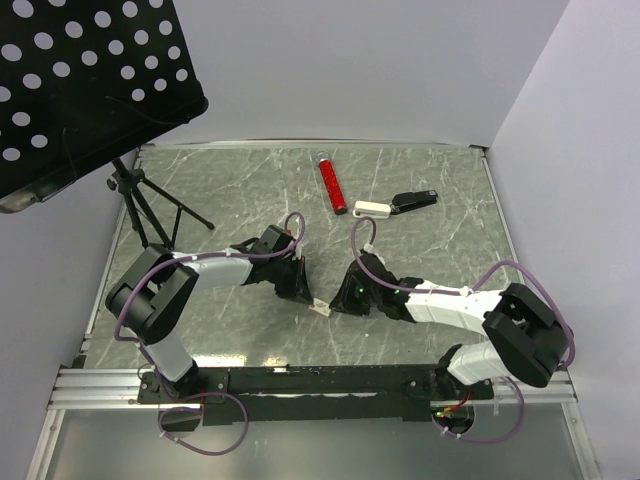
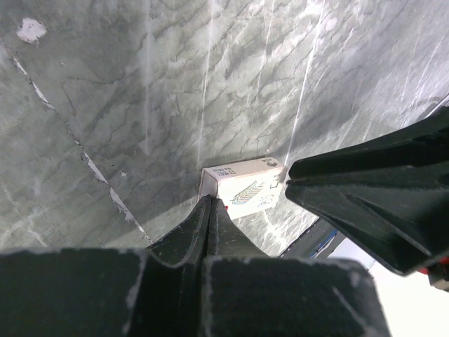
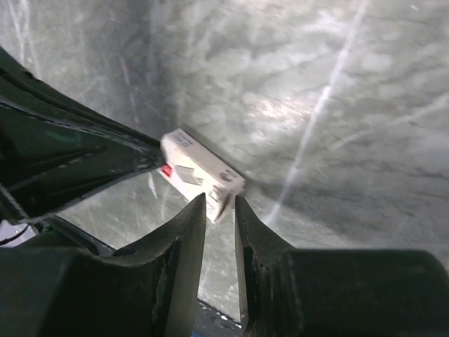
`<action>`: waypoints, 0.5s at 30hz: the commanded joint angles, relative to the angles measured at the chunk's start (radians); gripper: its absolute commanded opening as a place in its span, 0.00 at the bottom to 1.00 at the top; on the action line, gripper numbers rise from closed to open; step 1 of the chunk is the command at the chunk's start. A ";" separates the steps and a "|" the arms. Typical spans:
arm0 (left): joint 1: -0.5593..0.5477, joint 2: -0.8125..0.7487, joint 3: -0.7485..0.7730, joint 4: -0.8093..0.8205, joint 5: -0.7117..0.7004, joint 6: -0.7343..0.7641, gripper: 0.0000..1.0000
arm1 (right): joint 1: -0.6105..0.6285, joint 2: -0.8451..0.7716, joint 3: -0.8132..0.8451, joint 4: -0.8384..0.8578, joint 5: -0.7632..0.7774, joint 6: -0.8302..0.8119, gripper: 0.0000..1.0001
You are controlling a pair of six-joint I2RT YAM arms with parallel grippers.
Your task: Load the staples into the stapler
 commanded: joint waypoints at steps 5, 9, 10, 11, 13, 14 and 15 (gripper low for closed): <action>-0.008 -0.022 0.011 0.023 -0.005 -0.015 0.01 | -0.010 -0.034 -0.029 0.003 0.018 0.020 0.27; -0.006 -0.020 0.011 0.026 -0.006 -0.018 0.01 | -0.010 -0.016 -0.026 0.021 0.001 0.019 0.27; -0.006 -0.022 0.011 0.025 -0.006 -0.018 0.01 | -0.012 -0.013 -0.024 0.022 -0.002 0.020 0.27; -0.008 -0.022 0.009 0.025 -0.008 -0.018 0.01 | -0.010 -0.009 -0.024 0.028 -0.005 0.022 0.27; -0.008 -0.023 0.011 0.025 -0.011 -0.018 0.01 | -0.010 -0.003 -0.023 0.026 -0.008 0.025 0.27; -0.008 -0.023 0.009 0.026 -0.011 -0.019 0.01 | -0.012 -0.002 -0.023 0.025 -0.008 0.028 0.27; -0.008 -0.027 0.009 0.025 -0.011 -0.019 0.01 | -0.012 0.000 -0.021 0.022 -0.010 0.031 0.26</action>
